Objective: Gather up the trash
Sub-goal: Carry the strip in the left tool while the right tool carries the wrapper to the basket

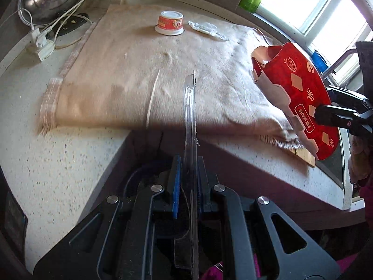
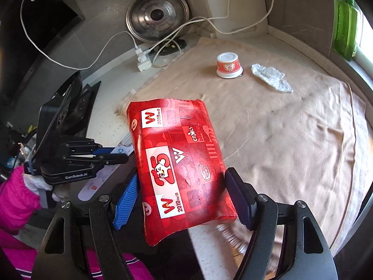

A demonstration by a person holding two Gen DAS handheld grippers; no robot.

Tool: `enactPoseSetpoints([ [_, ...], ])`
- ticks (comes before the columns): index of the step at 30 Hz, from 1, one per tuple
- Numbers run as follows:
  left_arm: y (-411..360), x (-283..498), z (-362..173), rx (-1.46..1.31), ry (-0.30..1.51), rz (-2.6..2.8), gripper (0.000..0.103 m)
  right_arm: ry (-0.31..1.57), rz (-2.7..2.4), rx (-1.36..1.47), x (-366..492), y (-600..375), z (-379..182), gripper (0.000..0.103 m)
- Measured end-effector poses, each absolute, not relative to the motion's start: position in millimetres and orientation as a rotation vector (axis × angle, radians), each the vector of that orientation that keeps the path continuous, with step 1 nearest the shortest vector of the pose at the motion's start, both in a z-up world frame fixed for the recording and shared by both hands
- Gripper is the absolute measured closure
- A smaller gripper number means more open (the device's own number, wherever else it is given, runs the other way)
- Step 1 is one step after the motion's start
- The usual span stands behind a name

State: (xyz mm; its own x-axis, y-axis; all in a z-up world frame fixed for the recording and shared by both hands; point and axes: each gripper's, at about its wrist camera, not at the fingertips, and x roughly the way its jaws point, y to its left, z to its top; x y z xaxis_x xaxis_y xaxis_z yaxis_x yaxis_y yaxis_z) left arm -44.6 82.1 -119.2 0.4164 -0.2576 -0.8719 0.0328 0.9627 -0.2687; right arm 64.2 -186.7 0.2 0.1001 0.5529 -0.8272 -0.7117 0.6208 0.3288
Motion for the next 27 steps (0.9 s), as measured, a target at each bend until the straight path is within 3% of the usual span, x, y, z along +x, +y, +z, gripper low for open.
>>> enactPoseSetpoints([
  [11, 84, -110, -158, -0.261, 1.192, -0.176, 0.094, 1.225, 0.893, -0.1, -11, -183, -41, 0.031],
  [27, 89, -130, -248, -0.276, 1.381, -0.109, 0.094, 1.335, 0.795, -0.214, -51, -152, -122, 0.031],
])
